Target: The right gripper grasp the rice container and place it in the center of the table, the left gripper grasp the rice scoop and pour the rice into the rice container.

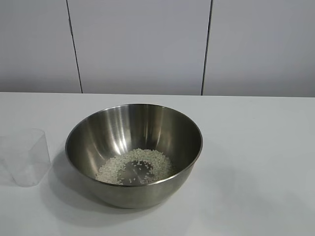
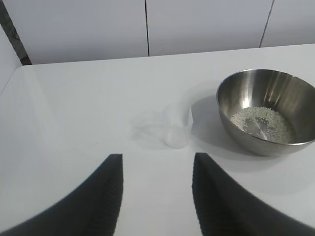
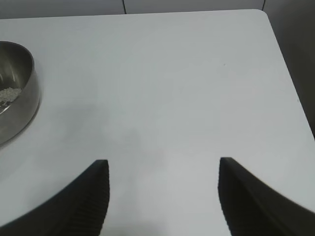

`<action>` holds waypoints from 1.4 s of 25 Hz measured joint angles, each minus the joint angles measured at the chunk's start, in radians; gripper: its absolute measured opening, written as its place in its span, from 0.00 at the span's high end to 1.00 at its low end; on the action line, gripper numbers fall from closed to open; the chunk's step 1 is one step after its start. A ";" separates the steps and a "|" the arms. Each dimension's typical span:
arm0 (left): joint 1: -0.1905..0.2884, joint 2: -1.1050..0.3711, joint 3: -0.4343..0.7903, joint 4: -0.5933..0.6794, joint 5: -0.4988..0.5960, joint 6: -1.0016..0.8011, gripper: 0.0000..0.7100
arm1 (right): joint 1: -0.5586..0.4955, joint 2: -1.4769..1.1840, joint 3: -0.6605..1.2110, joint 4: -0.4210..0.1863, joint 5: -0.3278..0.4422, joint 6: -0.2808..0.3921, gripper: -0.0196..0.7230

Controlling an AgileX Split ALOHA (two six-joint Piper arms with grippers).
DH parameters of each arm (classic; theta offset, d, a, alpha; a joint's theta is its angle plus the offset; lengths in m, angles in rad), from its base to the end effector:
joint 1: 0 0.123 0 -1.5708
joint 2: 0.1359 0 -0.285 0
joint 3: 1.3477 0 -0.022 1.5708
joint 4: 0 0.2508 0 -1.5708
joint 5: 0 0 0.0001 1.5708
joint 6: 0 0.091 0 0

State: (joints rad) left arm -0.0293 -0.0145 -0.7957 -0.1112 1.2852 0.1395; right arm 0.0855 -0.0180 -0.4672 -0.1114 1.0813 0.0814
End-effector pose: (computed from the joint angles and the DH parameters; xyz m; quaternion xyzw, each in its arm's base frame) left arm -0.0602 -0.0079 0.3331 0.0865 0.8245 -0.0223 0.5588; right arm -0.0042 -0.0093 0.2669 0.0005 0.8610 -0.0133 0.5084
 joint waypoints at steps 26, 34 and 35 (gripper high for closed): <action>0.000 -0.003 0.309 0.022 -0.142 0.010 0.54 | 0.000 0.001 0.000 0.000 0.000 0.000 0.38; 0.000 -0.003 0.309 0.022 -0.142 0.009 0.54 | 0.000 0.001 0.000 0.000 0.000 0.000 0.38; 0.000 -0.003 0.309 0.022 -0.142 0.009 0.54 | 0.000 0.001 0.000 0.000 0.000 0.000 0.38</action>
State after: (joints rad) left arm -0.0293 -0.0175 -0.4868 -0.0894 1.1434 0.1481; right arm 0.0855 -0.0171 -0.4672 -0.1117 1.0810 0.0814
